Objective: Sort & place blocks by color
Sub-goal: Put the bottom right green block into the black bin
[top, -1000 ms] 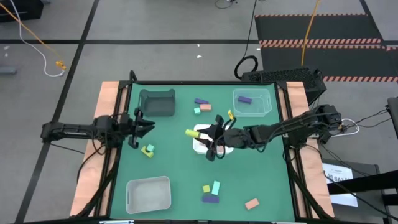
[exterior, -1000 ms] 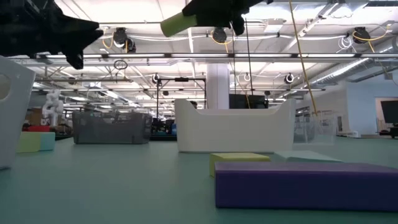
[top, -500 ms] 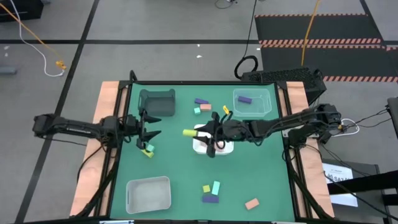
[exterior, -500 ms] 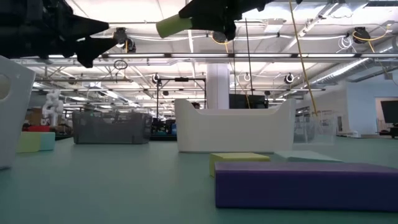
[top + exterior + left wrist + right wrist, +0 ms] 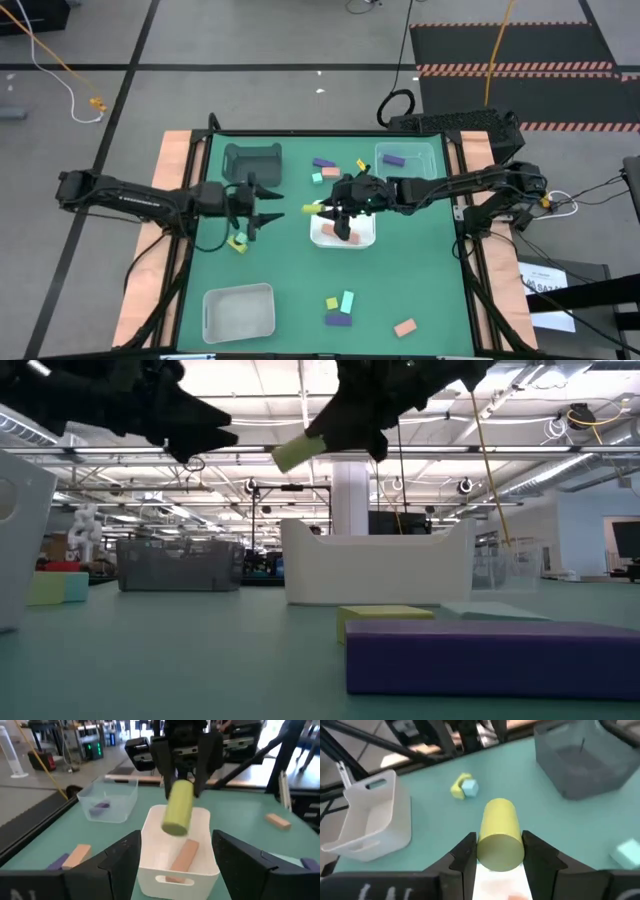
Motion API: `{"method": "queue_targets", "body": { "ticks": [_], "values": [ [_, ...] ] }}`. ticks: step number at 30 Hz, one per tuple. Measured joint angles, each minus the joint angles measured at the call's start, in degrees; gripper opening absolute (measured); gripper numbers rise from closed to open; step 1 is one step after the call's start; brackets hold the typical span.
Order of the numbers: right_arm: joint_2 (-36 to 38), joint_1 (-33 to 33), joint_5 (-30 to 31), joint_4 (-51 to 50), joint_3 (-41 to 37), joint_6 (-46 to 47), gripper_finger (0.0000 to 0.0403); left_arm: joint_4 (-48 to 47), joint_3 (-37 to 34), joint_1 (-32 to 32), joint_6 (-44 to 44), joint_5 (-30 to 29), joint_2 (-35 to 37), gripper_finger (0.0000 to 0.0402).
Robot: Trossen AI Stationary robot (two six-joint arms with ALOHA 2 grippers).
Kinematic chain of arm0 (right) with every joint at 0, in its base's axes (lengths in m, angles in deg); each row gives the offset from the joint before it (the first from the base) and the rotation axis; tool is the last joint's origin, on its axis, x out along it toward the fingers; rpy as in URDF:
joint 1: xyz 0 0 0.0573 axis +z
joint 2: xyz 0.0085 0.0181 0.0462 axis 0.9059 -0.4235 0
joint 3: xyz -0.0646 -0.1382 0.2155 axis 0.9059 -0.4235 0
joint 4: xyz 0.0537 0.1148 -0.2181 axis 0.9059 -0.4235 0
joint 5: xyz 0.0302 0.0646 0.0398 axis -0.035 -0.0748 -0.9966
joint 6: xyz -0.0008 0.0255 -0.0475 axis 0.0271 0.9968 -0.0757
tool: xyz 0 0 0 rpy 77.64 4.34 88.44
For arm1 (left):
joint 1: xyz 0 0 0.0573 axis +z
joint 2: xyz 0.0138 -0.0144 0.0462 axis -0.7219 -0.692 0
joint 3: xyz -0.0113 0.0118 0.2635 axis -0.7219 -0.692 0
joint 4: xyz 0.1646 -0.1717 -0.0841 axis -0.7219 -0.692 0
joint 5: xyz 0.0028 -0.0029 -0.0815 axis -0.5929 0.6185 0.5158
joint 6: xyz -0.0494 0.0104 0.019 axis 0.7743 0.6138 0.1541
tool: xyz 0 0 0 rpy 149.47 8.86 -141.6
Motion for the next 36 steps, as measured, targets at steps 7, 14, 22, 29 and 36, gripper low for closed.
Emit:
{"method": "queue_targets", "body": {
  "ticks": [7,14,22,29,36],
  "values": [
    [-0.02,0.35,-1.25,-1.73,0.02,0.73,0.0114,0.06,6.63,0.00,-0.74,0.00,-10.05,0.0246],
    [-0.02,0.35,-1.27,-2.11,0.02,-0.58,0.0114,0.02,12.59,-0.17,-0.39,1.22,-19.51,0.0246],
    [-0.02,0.37,-1.18,-2.19,0.02,-3.38,0.0114,-4.37,19.38,-0.17,0.52,2.45,-27.94,0.0246],
    [-0.02,0.74,-1.14,-2.68,0.04,-4.24,0.0114,-4.31,21.56,-0.15,-0.67,1.91,-29.94,0.0233],
    [-0.02,0.74,-1.56,-2.13,0.04,-4.40,0.0114,-4.72,21.62,-0.13,-1.97,2.88,-29.94,0.0130]
  ]
}}
